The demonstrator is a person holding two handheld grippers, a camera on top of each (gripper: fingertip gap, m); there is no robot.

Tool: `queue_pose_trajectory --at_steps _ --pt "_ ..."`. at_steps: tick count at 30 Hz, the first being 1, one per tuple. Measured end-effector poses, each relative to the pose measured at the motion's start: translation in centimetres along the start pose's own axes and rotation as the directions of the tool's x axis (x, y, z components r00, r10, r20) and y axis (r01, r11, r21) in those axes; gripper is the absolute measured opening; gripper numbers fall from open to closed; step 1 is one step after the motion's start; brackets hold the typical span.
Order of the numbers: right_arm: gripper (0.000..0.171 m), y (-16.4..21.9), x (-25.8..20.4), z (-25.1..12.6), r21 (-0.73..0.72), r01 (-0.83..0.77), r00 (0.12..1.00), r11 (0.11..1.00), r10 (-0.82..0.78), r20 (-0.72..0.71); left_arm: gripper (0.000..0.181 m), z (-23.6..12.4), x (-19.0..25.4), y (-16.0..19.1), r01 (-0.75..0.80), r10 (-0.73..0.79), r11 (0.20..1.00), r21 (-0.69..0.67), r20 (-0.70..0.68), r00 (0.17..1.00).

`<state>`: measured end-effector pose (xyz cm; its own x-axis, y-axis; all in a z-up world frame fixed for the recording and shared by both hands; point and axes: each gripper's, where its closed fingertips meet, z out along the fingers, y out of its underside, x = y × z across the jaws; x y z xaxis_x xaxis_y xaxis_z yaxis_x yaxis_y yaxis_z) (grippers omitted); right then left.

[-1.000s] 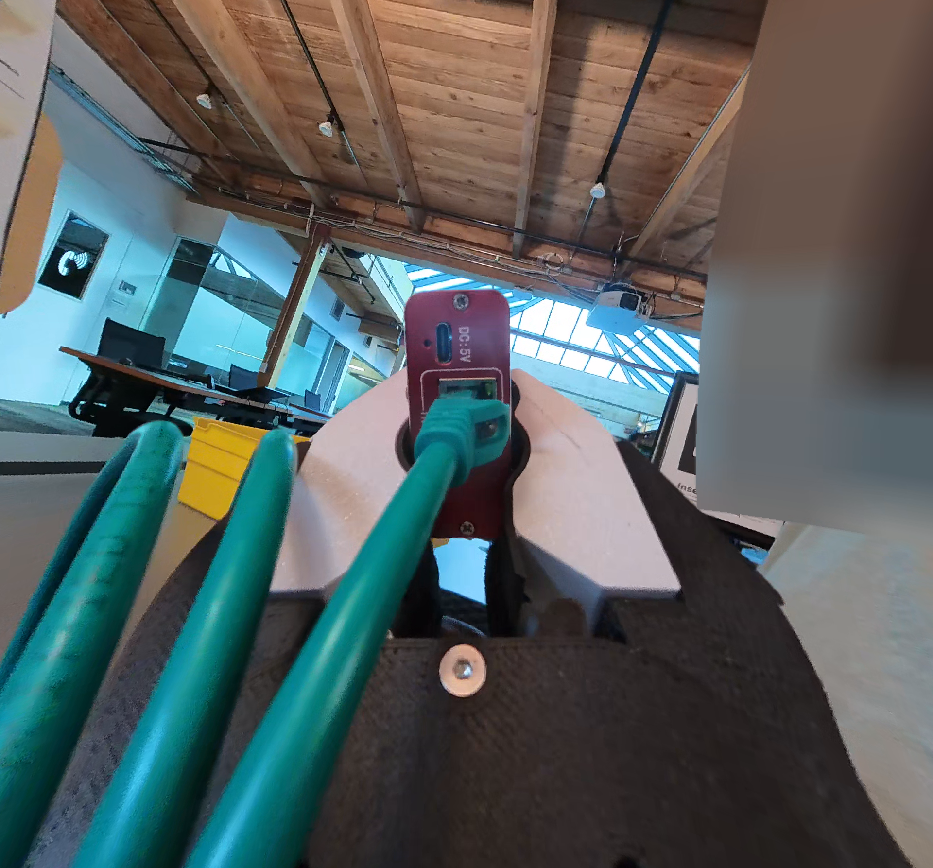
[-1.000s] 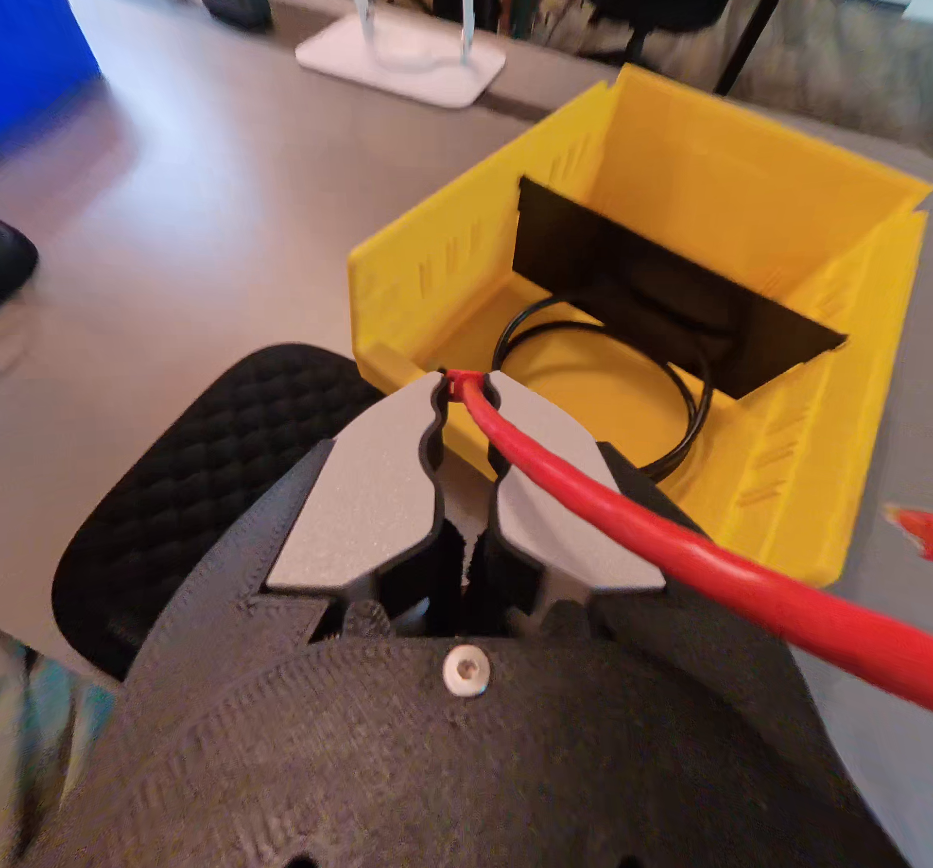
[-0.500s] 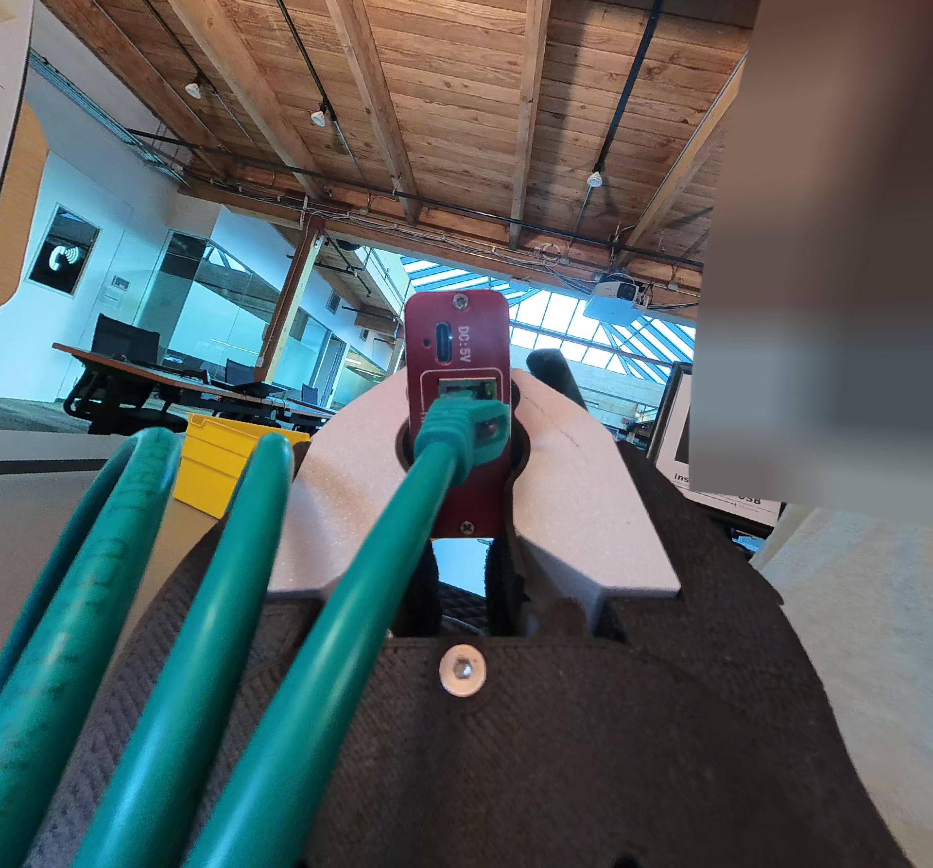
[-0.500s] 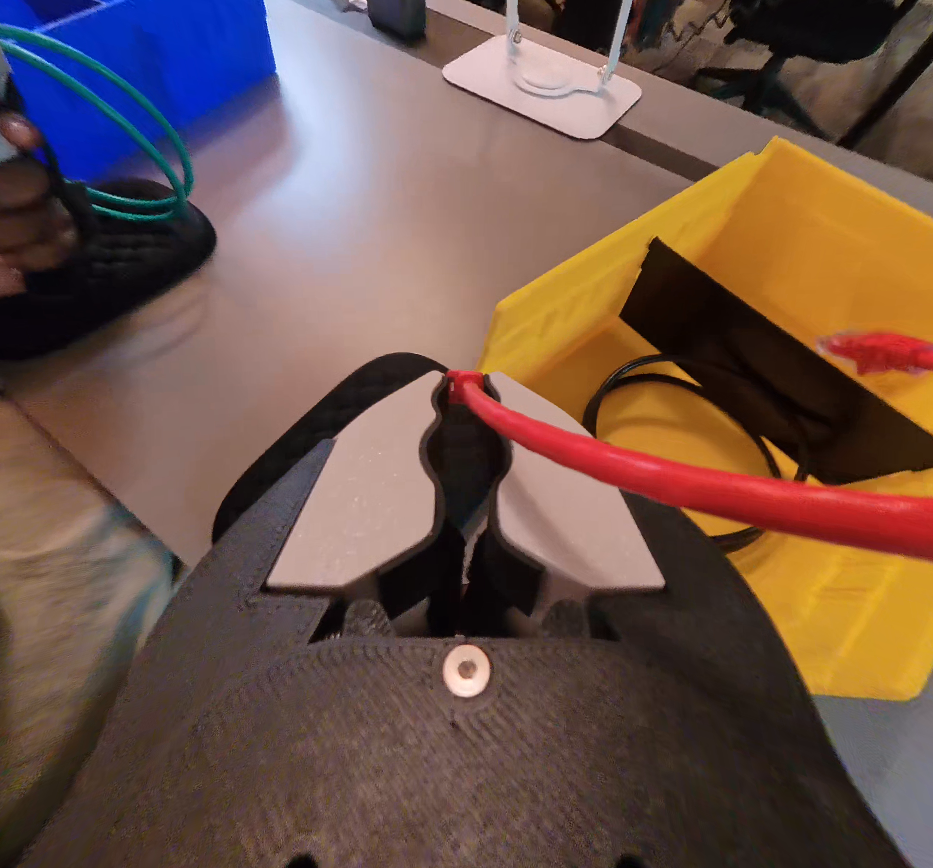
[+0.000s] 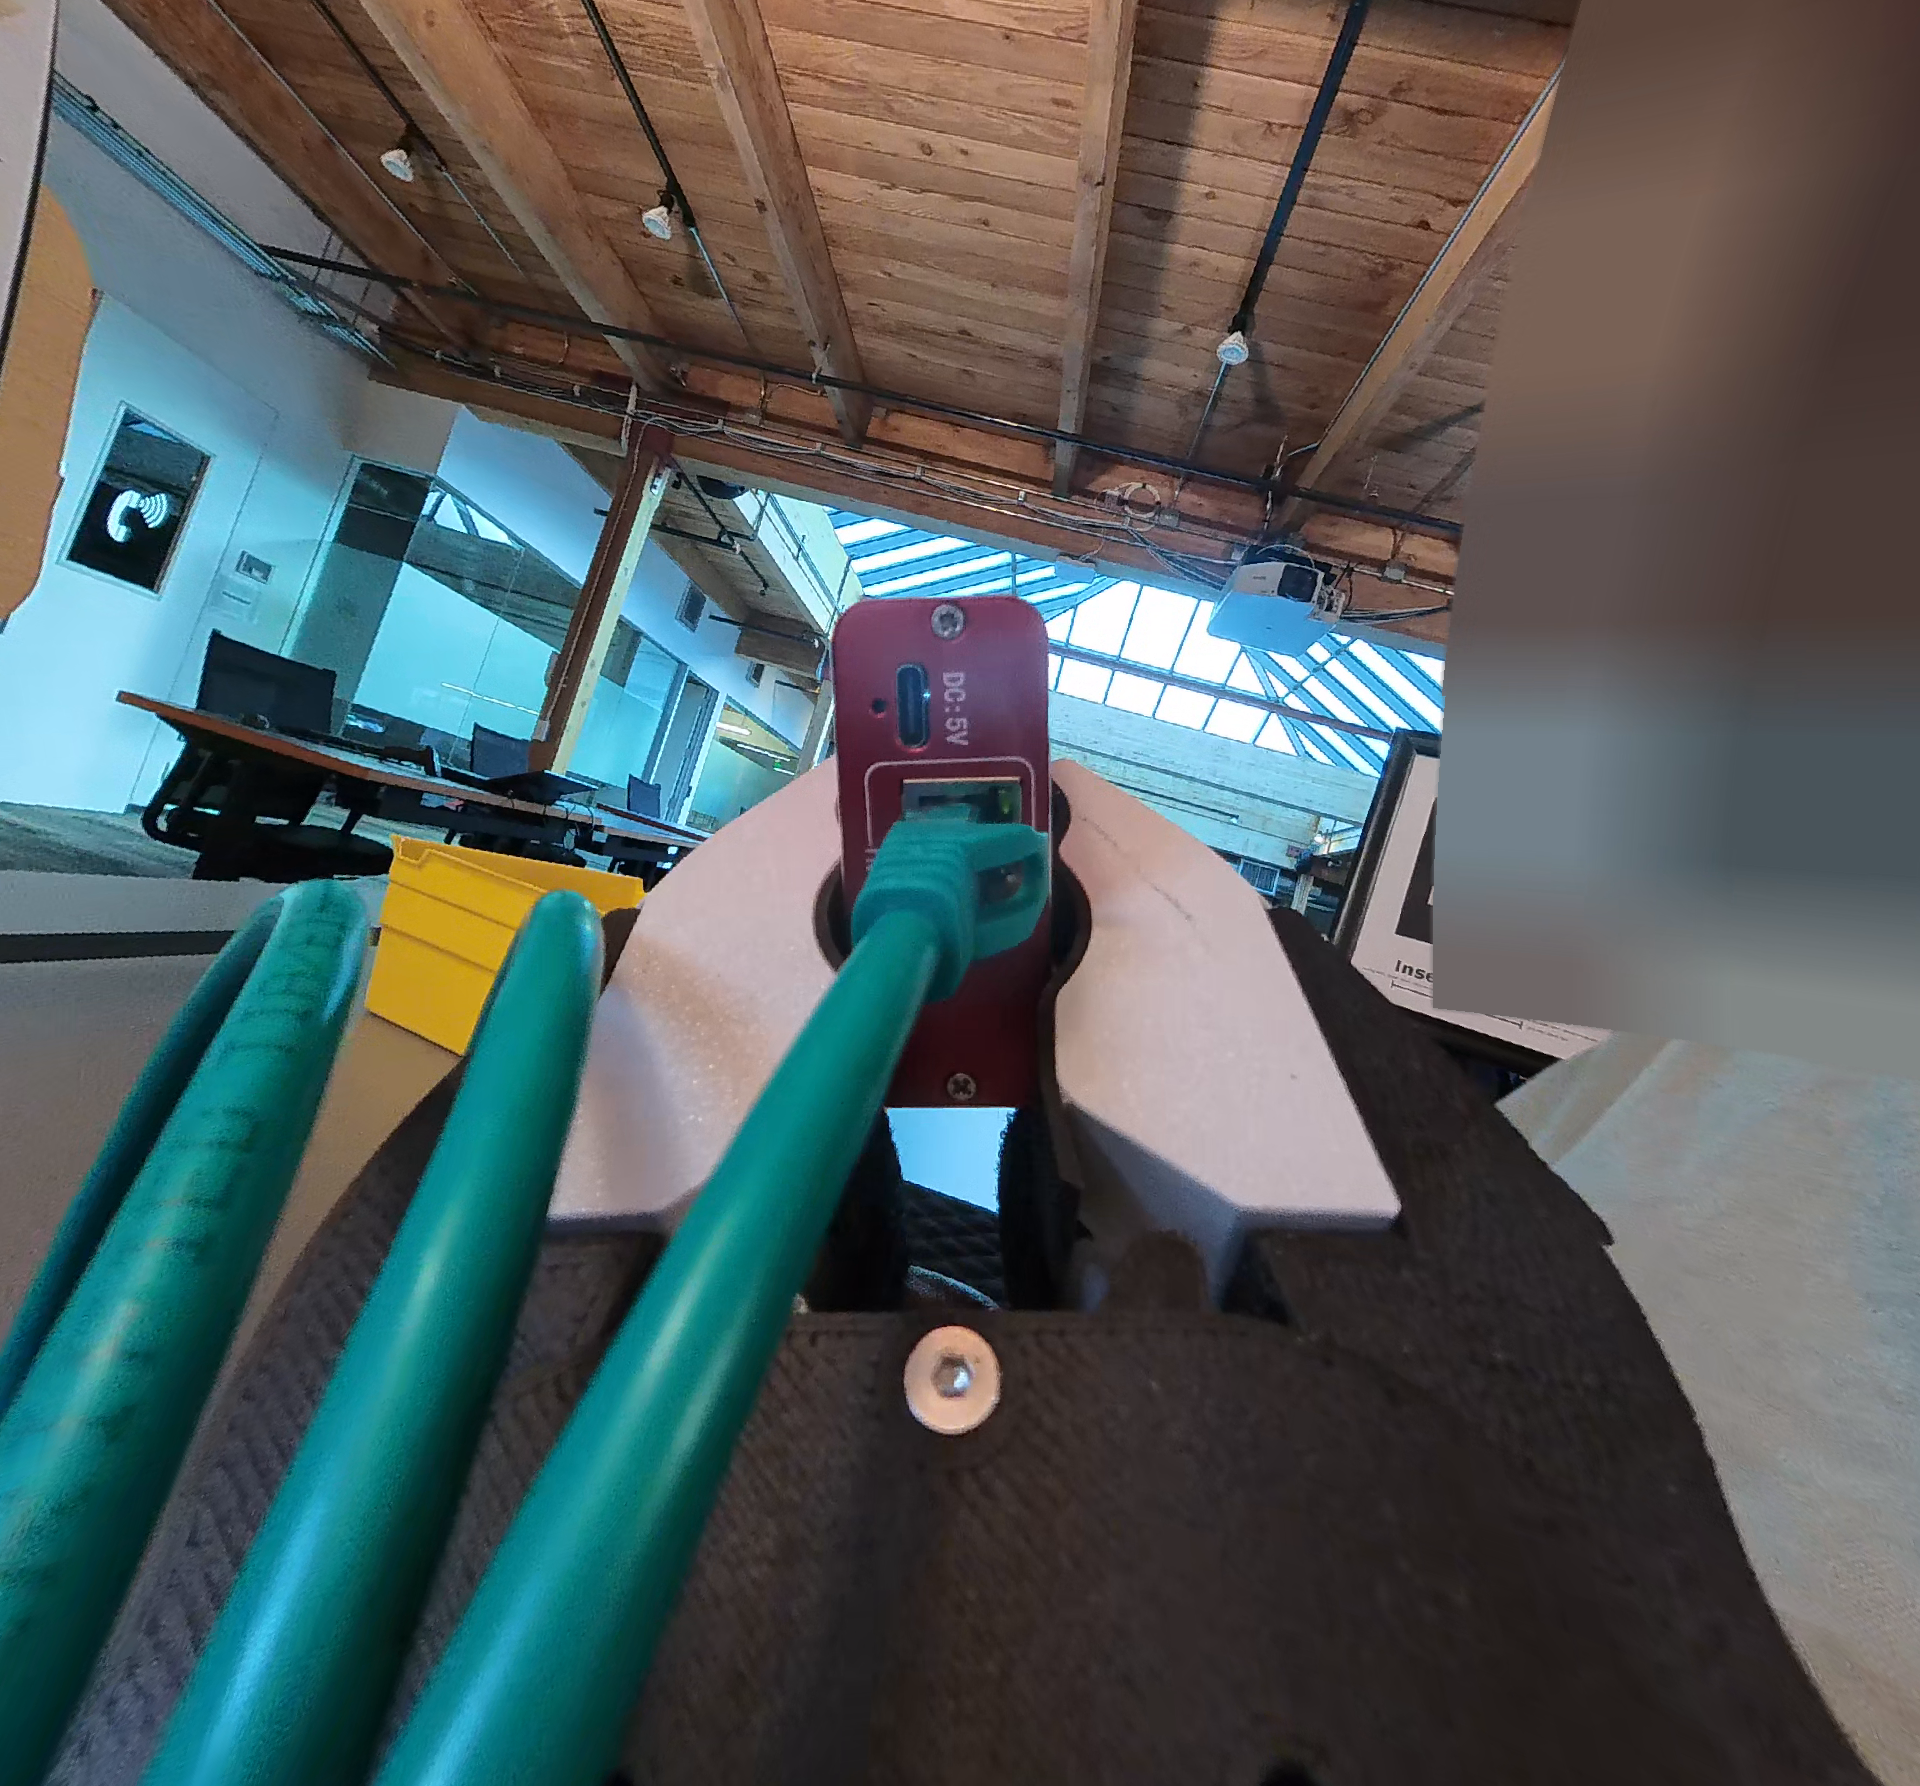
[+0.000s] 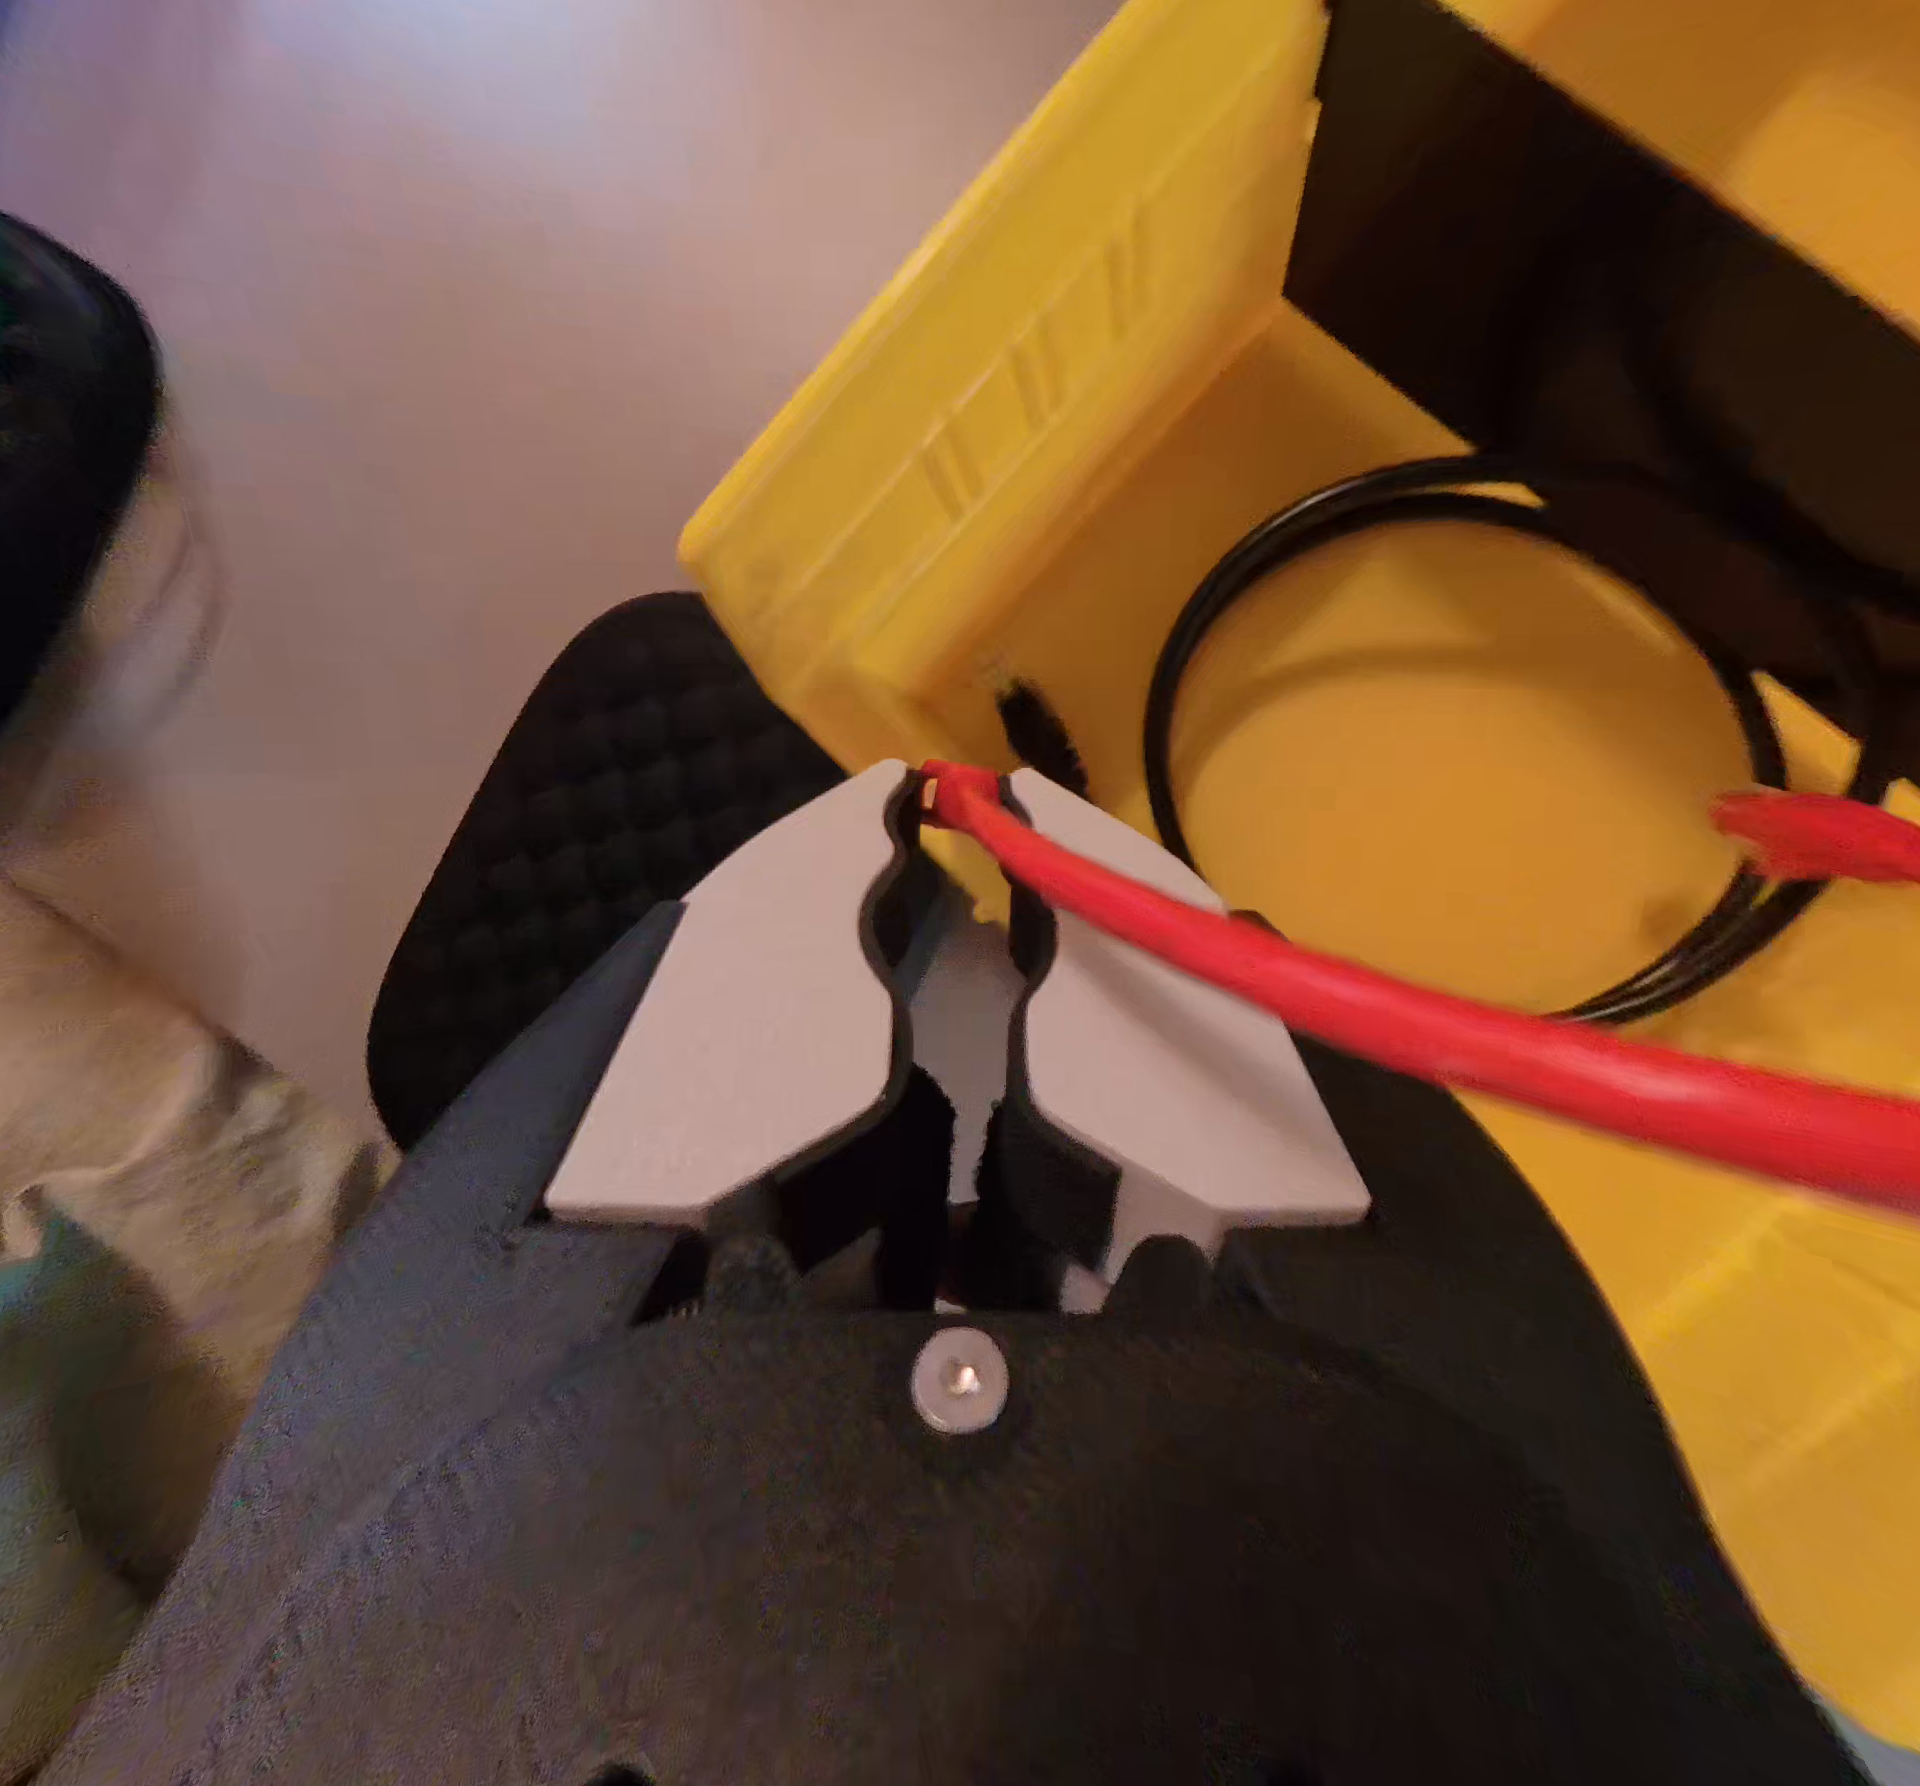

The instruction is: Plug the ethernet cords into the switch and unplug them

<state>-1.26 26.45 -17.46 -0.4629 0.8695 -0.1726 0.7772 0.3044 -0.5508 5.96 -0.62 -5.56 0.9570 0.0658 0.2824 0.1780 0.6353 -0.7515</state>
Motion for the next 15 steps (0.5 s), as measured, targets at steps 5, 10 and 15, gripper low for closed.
queue_pose_trajectory --at_steps 5,10,15 --pt "0.046 -1.0 0.5 1.0 -0.07 0.069 0.993 0.995 -0.076 -0.093 0.029 -0.1 0.0 -0.1 0.004 -0.004 1.0 0.006 0.0 1.0" --pt "0.05 -2.1 2.4 -0.3 0.076 0.124 0.971 0.989 -0.105 -0.216 0.029 -0.1 0.0 -0.1 0.005 -0.005 1.0 0.006 0.0 1.0" --pt "0.052 -2.3 9.9 -3.2 0.192 0.129 0.846 0.973 -0.007 -0.533 0.03 -0.1 0.0 -0.1 0.005 -0.005 1.0 0.007 -0.001 1.0"
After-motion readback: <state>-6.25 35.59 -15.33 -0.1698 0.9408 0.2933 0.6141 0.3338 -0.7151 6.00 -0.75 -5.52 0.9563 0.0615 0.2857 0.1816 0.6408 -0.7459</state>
